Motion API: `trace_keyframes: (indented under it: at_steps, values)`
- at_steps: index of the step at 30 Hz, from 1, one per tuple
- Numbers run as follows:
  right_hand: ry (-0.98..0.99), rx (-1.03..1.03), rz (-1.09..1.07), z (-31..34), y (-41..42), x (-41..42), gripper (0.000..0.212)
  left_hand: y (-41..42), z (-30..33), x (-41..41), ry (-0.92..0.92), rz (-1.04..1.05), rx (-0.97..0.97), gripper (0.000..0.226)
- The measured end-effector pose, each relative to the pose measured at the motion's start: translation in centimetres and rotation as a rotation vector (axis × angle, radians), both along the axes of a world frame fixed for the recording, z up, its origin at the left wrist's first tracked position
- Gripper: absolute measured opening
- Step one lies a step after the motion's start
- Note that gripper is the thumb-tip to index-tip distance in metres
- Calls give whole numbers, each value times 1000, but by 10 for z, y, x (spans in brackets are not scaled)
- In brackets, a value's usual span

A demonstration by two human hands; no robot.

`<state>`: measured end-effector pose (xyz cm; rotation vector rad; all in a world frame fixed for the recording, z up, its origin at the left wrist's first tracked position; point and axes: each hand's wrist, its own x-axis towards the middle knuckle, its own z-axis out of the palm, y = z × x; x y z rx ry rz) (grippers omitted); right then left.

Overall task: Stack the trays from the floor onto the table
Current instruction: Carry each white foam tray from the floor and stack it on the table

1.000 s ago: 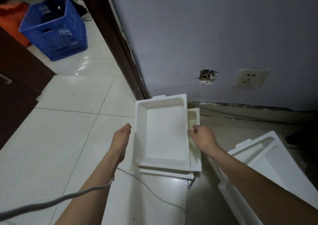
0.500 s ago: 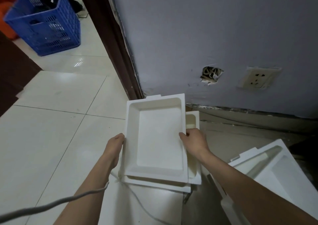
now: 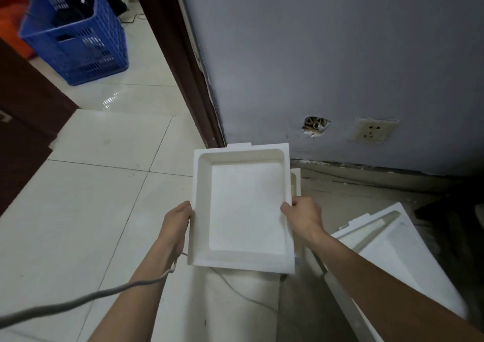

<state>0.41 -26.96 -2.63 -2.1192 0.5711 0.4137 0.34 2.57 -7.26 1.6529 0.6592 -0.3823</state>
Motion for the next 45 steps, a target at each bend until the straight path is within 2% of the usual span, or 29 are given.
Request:
trace_keyframes:
  at_steps: [9, 15, 20, 28, 36, 41, 44, 45]
  values:
    - [-4, 33, -146, 193, 13, -46, 46, -1, 218, -44, -43, -67, -57, 28]
    - [-32, 114, -178, 303, 1, -70, 28, -16, 352, -69, -100, -37, -89, 35]
    - [-74, 122, -174, 395, -15, -101, 31, -33, 449, -100, -125, -9, -84, 40]
    - [-125, 217, -203, 521, -71, -158, 12, -75, 592, -126, -192, -33, -36, 28]
    - [-155, 158, -391, 596, -178, -219, 10, -192, 664, -132, -200, -175, -55, 29]
    - [-166, 190, -569, 615, -247, -254, 10, -280, 678, -136, -255, -311, 37, 50]
    - [-175, 215, -680, 618, -282, -268, 9, -326, 682, -145, -321, -362, 84, 38]
    - [-175, 218, -717, 618, -292, -272, 8, -338, 678, -148, -331, -367, 111, 40]
